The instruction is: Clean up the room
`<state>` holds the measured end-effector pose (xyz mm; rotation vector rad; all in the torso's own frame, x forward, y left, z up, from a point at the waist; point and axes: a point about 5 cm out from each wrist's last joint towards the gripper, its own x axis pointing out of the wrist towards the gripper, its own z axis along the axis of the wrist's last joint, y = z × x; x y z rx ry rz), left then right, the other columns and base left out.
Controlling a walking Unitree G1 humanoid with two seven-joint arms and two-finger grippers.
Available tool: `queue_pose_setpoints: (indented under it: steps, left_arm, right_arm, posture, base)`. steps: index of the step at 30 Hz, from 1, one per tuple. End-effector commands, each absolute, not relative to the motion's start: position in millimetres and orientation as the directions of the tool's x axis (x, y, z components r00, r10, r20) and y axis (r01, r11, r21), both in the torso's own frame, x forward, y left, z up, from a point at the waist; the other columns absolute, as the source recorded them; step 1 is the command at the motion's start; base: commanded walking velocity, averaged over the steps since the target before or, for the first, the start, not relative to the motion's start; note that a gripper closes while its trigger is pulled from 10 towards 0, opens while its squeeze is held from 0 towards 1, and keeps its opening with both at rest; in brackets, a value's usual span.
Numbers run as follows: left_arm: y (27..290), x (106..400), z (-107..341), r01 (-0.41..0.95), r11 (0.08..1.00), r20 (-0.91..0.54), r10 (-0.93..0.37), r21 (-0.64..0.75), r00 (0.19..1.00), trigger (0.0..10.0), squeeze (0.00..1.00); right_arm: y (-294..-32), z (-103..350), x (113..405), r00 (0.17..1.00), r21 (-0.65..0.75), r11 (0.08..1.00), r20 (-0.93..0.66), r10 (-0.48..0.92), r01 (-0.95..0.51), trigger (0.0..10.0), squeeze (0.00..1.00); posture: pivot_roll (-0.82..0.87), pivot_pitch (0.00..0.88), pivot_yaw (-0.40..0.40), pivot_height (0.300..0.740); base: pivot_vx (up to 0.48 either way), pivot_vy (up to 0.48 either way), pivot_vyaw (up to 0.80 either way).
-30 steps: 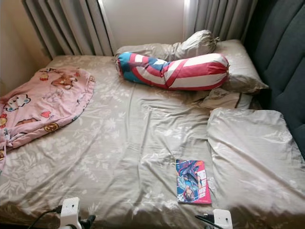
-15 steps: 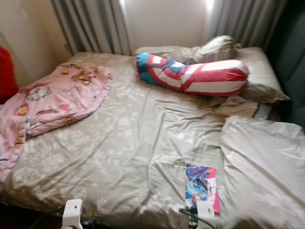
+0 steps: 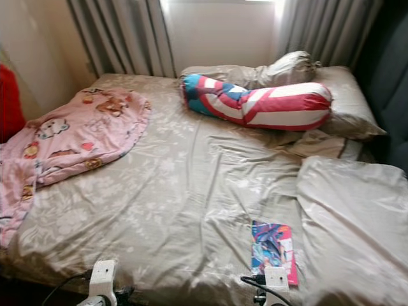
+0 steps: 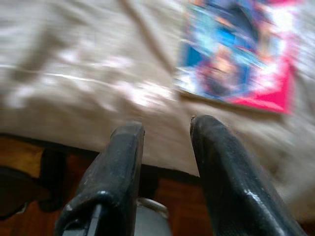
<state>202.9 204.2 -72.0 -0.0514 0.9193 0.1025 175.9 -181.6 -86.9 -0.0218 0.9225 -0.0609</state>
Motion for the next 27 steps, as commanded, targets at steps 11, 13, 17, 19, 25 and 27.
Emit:
queue_pose_setpoints:
  steps: [11,13,17,19,25,27]
  left_arm:
    - [195.0,205.1,-72.4,-0.099,0.995,-0.796,0.059,-0.001,0.603,10.0,0.00]
    - [193.1,204.8,-72.9,-0.098,0.995,-0.796,0.057,-0.002,0.603,10.0,0.00]
    - [192.8,197.4,-76.6,-0.098,0.995,-0.800,0.056,-0.003,0.597,10.0,0.00]
    - [199.2,189.6,-79.3,-0.101,0.995,-0.805,0.061,0.001,0.591,10.0,0.00]
    - [218.2,174.1,-82.6,-0.116,0.993,-0.814,0.079,0.015,0.575,10.0,0.00]
    - [221.7,170.8,-83.3,-0.119,0.993,-0.817,0.083,0.018,0.571,10.0,0.00]
  right_arm:
    - [-174.8,-86.5,179.1,0.600,-0.011,0.999,-0.799,-0.034,0.043,10.0,0.00]
    - [-174.9,-86.4,179.1,0.601,-0.009,0.999,-0.799,-0.033,0.043,10.0,0.00]
    - [-174.5,-86.3,179.4,0.601,-0.006,0.999,-0.799,-0.028,0.039,10.0,0.00]
    - [-174.4,-86.3,179.5,0.601,-0.005,0.999,-0.799,-0.026,0.038,10.0,0.00]
    - [-174.1,-86.5,179.3,0.599,-0.003,0.999,-0.800,-0.023,0.035,10.0,0.00]
    - [-173.9,-86.5,179.2,0.599,-0.002,0.999,-0.801,-0.022,0.034,10.0,0.00]
  posture:
    - [0.06,0.001,0.019,0.740]
    - [0.06,0.003,0.019,0.740]
    - [0.06,0.005,0.019,0.740]
    - [0.06,0.005,0.019,0.740]
    - [0.06,0.005,0.020,0.740]
    - [0.06,0.005,0.020,0.740]
  base:
    - [0.000,0.480,0.12]
    - [0.000,0.480,0.00]
    - [0.000,0.480,0.00]
    - [0.000,0.480,0.00]
    - [0.000,0.480,0.00]
    - [0.000,0.480,0.00]
